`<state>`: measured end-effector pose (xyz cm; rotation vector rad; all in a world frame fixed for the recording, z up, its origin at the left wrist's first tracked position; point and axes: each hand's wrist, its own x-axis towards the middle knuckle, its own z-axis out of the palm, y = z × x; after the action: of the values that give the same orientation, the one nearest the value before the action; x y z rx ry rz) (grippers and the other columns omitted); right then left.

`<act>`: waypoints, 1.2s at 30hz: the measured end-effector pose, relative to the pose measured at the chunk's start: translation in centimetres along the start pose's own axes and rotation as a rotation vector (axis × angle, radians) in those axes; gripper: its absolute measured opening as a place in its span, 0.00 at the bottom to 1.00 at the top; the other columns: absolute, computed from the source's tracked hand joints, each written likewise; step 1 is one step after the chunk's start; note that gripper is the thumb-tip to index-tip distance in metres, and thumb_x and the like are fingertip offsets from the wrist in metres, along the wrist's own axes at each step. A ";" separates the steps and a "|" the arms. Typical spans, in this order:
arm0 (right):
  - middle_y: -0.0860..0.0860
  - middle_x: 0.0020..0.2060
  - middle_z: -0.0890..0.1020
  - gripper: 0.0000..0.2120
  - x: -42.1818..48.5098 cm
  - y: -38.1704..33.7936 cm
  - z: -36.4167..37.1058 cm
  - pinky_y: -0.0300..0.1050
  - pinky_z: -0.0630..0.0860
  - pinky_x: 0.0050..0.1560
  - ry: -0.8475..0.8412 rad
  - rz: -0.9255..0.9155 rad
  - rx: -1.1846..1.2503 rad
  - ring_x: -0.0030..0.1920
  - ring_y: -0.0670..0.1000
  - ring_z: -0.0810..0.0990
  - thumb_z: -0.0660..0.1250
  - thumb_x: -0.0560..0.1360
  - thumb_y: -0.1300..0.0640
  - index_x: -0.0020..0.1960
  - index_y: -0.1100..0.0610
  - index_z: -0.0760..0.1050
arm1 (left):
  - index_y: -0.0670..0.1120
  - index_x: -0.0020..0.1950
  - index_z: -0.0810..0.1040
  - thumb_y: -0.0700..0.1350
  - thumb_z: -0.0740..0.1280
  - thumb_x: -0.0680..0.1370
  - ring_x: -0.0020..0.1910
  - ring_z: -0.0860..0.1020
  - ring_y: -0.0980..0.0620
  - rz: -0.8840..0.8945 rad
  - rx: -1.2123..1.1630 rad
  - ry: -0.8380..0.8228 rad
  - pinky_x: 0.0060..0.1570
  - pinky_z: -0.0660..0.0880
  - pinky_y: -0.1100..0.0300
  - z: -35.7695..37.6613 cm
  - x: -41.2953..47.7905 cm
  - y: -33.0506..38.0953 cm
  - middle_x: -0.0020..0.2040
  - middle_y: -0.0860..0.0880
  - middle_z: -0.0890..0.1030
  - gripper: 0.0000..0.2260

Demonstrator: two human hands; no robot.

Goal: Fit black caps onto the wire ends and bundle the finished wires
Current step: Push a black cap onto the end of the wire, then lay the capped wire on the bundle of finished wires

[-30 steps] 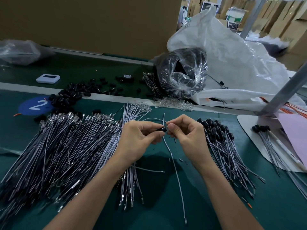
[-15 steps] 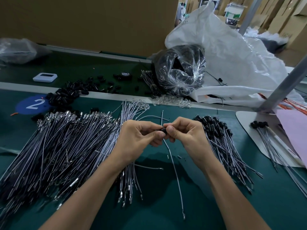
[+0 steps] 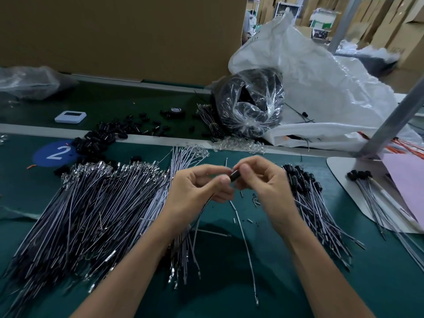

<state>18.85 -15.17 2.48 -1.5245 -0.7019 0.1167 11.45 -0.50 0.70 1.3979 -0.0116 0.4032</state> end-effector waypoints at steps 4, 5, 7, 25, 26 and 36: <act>0.55 0.39 0.85 0.08 -0.6 -2.8 -4.3 0.42 0.82 0.43 -0.038 0.091 0.486 0.38 0.51 0.84 0.68 0.75 0.54 0.45 0.58 0.80 | 0.45 0.47 0.83 0.59 0.62 0.76 0.33 0.84 0.46 0.037 0.000 0.277 0.34 0.79 0.60 -1.3 0.3 0.5 0.35 0.44 0.84 0.19; 0.53 0.38 0.84 0.08 -0.7 -3.5 -5.6 0.40 0.82 0.42 -0.027 0.083 0.519 0.38 0.49 0.83 0.69 0.74 0.52 0.44 0.56 0.82 | 0.45 0.46 0.83 0.58 0.60 0.78 0.33 0.83 0.46 0.031 -0.012 0.348 0.34 0.79 0.60 -1.7 0.4 0.6 0.35 0.44 0.84 0.20; 0.50 0.37 0.83 0.09 -0.7 -4.8 -8.2 0.39 0.80 0.39 0.073 0.074 0.459 0.37 0.46 0.82 0.67 0.74 0.51 0.43 0.54 0.83 | 0.46 0.44 0.83 0.56 0.58 0.80 0.33 0.83 0.47 -0.022 -0.012 0.407 0.34 0.79 0.60 -2.3 0.6 0.7 0.35 0.44 0.84 0.20; 0.54 0.40 0.85 0.10 1.1 -0.3 3.1 0.41 0.77 0.48 -0.298 0.158 -0.945 0.40 0.52 0.80 0.68 0.78 0.53 0.45 0.58 0.83 | 0.49 0.46 0.81 0.52 0.61 0.82 0.32 0.81 0.51 0.081 0.122 0.734 0.31 0.75 0.63 -2.8 1.0 0.0 0.36 0.49 0.84 0.13; 0.56 0.37 0.83 0.16 1.0 0.2 4.4 0.46 0.78 0.45 -0.281 0.186 -0.980 0.40 0.56 0.80 0.66 0.78 0.48 0.41 0.60 0.81 | 0.49 0.45 0.81 0.52 0.60 0.82 0.32 0.81 0.51 0.078 0.124 0.733 0.31 0.76 0.62 -2.7 1.0 0.0 0.36 0.49 0.84 0.13; 0.53 0.29 0.79 0.13 3.3 2.3 7.5 0.41 0.73 0.31 -0.260 0.544 -0.727 0.29 0.51 0.76 0.68 0.76 0.54 0.39 0.64 0.81 | 0.47 0.44 0.83 0.52 0.61 0.82 0.31 0.81 0.48 0.066 0.160 0.678 0.34 0.78 0.56 -1.7 0.7 -0.3 0.35 0.48 0.84 0.15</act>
<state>18.63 -6.83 0.62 -2.4097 -0.5331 0.5204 11.80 1.33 0.28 1.3586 0.5385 0.9325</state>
